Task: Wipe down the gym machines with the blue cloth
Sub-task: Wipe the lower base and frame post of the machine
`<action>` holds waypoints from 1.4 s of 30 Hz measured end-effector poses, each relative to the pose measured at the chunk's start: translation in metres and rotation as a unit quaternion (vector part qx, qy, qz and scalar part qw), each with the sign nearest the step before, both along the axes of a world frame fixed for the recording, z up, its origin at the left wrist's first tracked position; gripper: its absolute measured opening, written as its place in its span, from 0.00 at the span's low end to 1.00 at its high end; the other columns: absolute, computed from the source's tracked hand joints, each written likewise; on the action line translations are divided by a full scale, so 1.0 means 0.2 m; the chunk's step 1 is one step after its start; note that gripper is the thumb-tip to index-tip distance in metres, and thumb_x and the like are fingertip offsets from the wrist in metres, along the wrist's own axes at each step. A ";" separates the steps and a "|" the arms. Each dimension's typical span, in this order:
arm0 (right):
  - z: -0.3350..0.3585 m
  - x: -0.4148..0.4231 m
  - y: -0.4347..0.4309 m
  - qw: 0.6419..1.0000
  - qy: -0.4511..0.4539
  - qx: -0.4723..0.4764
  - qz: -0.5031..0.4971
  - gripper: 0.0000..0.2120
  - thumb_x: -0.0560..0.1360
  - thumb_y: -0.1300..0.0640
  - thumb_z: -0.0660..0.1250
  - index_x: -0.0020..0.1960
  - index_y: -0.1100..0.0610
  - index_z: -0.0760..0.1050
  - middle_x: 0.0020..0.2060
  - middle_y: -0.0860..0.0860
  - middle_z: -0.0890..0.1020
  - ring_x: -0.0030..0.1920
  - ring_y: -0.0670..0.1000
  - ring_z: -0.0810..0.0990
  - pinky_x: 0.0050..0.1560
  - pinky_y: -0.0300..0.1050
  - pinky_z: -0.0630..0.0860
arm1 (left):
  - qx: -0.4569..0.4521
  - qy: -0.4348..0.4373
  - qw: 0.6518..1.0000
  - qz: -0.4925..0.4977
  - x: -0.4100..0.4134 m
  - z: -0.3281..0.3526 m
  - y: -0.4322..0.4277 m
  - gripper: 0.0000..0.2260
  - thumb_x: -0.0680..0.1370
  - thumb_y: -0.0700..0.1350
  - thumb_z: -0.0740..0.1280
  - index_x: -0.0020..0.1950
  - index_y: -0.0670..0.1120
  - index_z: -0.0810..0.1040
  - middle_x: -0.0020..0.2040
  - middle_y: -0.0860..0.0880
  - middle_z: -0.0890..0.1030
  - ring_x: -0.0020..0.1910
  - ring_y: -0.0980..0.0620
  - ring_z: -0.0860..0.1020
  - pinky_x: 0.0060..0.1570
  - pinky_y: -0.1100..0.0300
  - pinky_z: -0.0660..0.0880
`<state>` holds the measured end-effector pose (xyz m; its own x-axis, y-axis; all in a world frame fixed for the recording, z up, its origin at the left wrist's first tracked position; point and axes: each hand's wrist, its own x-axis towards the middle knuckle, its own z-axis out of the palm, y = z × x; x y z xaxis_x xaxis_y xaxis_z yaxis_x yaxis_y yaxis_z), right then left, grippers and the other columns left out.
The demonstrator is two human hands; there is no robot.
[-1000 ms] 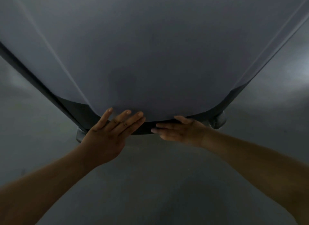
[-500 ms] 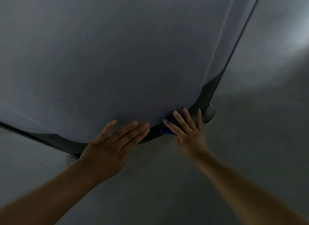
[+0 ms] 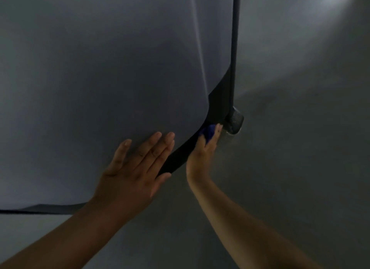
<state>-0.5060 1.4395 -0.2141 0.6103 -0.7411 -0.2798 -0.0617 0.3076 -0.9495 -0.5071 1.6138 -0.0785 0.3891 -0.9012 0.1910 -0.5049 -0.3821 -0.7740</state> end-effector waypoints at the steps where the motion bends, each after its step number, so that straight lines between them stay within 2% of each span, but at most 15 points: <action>1: 0.00 -0.06 0.09 1.000 -0.018 -0.001 0.024 0.32 0.87 0.43 0.56 0.86 0.32 0.45 0.85 0.30 0.50 0.86 0.40 0.46 0.87 0.60 0.45 | 0.005 -0.014 1.000 -0.002 0.01 -0.01 0.00 0.34 0.88 0.65 0.57 0.89 0.47 0.59 0.89 0.50 0.58 0.86 0.50 0.62 0.84 0.37 0.43; 5: -0.04 -0.12 0.21 0.997 -0.046 -0.031 0.055 0.32 0.88 0.40 0.55 0.84 0.28 0.40 0.85 0.31 0.47 0.86 0.40 0.44 0.87 0.60 0.47 | 0.044 -0.052 0.998 -0.003 0.02 -0.04 0.03 0.33 0.88 0.64 0.55 0.89 0.47 0.57 0.90 0.48 0.55 0.86 0.48 0.61 0.83 0.35 0.43; 8: -0.01 0.05 -0.02 0.999 -0.040 0.018 -0.010 0.30 0.86 0.37 0.55 0.81 0.22 0.45 0.85 0.34 0.54 0.87 0.47 0.51 0.86 0.61 0.53 | 0.037 -0.049 0.998 -0.008 0.03 -0.04 0.03 0.33 0.88 0.62 0.55 0.89 0.47 0.57 0.90 0.48 0.55 0.86 0.48 0.60 0.84 0.35 0.42; 10: 0.05 0.11 -0.11 0.997 -0.054 0.027 -0.055 0.29 0.87 0.38 0.56 0.83 0.27 0.48 0.84 0.37 0.61 0.85 0.46 0.58 0.85 0.58 0.58 | 0.030 -0.050 0.998 -0.012 0.03 -0.05 0.03 0.32 0.88 0.61 0.55 0.89 0.47 0.57 0.90 0.48 0.55 0.86 0.48 0.61 0.84 0.35 0.43; 13: 0.13 0.06 0.01 0.995 -0.081 0.022 -0.057 0.28 0.90 0.46 0.56 0.87 0.42 0.52 0.83 0.33 0.58 0.79 0.30 0.60 0.80 0.34 0.61 | 0.028 -0.041 0.999 -0.012 0.03 -0.04 0.03 0.32 0.88 0.60 0.56 0.89 0.47 0.58 0.90 0.48 0.56 0.86 0.48 0.61 0.83 0.35 0.44; 16: 0.11 -0.06 0.17 0.997 -0.079 -0.015 -0.017 0.28 0.91 0.48 0.56 0.88 0.44 0.51 0.84 0.29 0.49 0.77 0.23 0.52 0.69 0.17 0.55 | 0.036 -0.042 0.998 -0.009 0.03 -0.05 0.03 0.32 0.88 0.60 0.55 0.89 0.47 0.58 0.90 0.48 0.55 0.86 0.48 0.60 0.83 0.34 0.45; 19: 0.08 0.01 0.00 0.996 -0.076 -0.043 -0.027 0.29 0.91 0.49 0.56 0.89 0.47 0.50 0.85 0.34 0.55 0.79 0.28 0.57 0.72 0.21 0.56 | 0.028 -0.034 0.999 -0.016 0.03 -0.05 0.02 0.32 0.87 0.59 0.56 0.89 0.47 0.58 0.90 0.48 0.56 0.86 0.48 0.61 0.83 0.34 0.44; 21: 0.08 0.14 -0.21 0.996 -0.050 -0.019 -0.075 0.27 0.91 0.49 0.57 0.87 0.47 0.54 0.81 0.44 0.68 0.77 0.40 0.69 0.75 0.35 0.66 | 0.025 -0.031 0.999 -0.015 0.03 -0.05 0.02 0.32 0.87 0.59 0.56 0.89 0.47 0.58 0.90 0.48 0.55 0.86 0.47 0.60 0.83 0.34 0.43; 23: 0.12 0.24 -0.44 0.993 -0.020 0.013 -0.116 0.22 0.90 0.49 0.58 0.83 0.47 0.60 0.66 0.46 0.77 0.63 0.48 0.80 0.64 0.43 0.76 | 0.022 -0.027 0.999 -0.011 0.03 -0.04 0.02 0.32 0.87 0.59 0.56 0.89 0.47 0.57 0.90 0.48 0.55 0.86 0.47 0.60 0.83 0.34 0.42; 26: 0.15 0.32 -0.60 0.993 0.000 -0.005 -0.118 0.15 0.90 0.49 0.58 0.75 0.50 0.69 0.53 0.46 0.80 0.48 0.43 0.80 0.47 0.42 0.74 | 0.027 -0.031 0.999 -0.014 0.03 -0.03 0.02 0.32 0.87 0.59 0.57 0.89 0.47 0.58 0.90 0.48 0.56 0.86 0.48 0.61 0.83 0.34 0.45; 27: 0.14 0.32 -0.59 0.993 -0.009 -0.002 -0.122 0.15 0.90 0.48 0.58 0.74 0.50 0.71 0.54 0.47 0.81 0.51 0.44 0.81 0.50 0.44 0.75 | 0.028 -0.031 0.999 -0.015 0.03 -0.02 0.02 0.32 0.87 0.58 0.57 0.89 0.47 0.58 0.90 0.48 0.56 0.86 0.48 0.61 0.83 0.34 0.45; 29: 0.07 0.30 -0.49 0.993 -0.034 0.004 -0.116 0.18 0.88 0.44 0.59 0.77 0.45 0.71 0.69 0.47 0.80 0.67 0.47 0.79 0.69 0.50 0.76 | 0.028 -0.030 0.999 -0.016 0.02 -0.03 0.02 0.32 0.86 0.58 0.58 0.89 0.47 0.59 0.90 0.48 0.56 0.86 0.48 0.61 0.84 0.35 0.43; 32: -0.01 0.22 -0.36 0.997 -0.049 -0.016 -0.065 0.27 0.87 0.40 0.58 0.85 0.41 0.61 0.84 0.43 0.64 0.83 0.45 0.63 0.83 0.53 0.63 | 0.025 -0.026 0.999 -0.013 0.03 -0.03 0.02 0.33 0.86 0.57 0.59 0.89 0.47 0.59 0.89 0.49 0.57 0.86 0.48 0.61 0.84 0.35 0.45; 37: 0.01 0.33 -0.60 0.996 -0.054 -0.052 -0.055 0.21 0.90 0.45 0.57 0.81 0.45 0.69 0.76 0.46 0.76 0.75 0.46 0.74 0.77 0.47 0.70 | -0.008 0.012 1.000 0.015 -0.03 -0.03 -0.04 0.34 0.85 0.57 0.60 0.89 0.47 0.59 0.89 0.50 0.57 0.88 0.48 0.55 0.80 0.31 0.48; 42: -0.23 0.42 -0.91 0.998 0.047 -0.050 -0.007 0.16 0.89 0.50 0.59 0.74 0.47 0.77 0.62 0.48 0.83 0.65 0.53 0.82 0.64 0.47 0.76 | -0.042 0.076 0.996 -0.006 -0.05 0.06 -0.19 0.34 0.84 0.57 0.62 0.89 0.48 0.59 0.89 0.50 0.57 0.87 0.49 0.59 0.83 0.32 0.47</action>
<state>-0.4220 1.2570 -0.2591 0.5749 -0.7760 -0.2594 -0.1490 0.2125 -0.9657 -0.5177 1.5756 -0.0667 0.4089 -0.8890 0.2061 -0.6188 -0.4361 -0.6533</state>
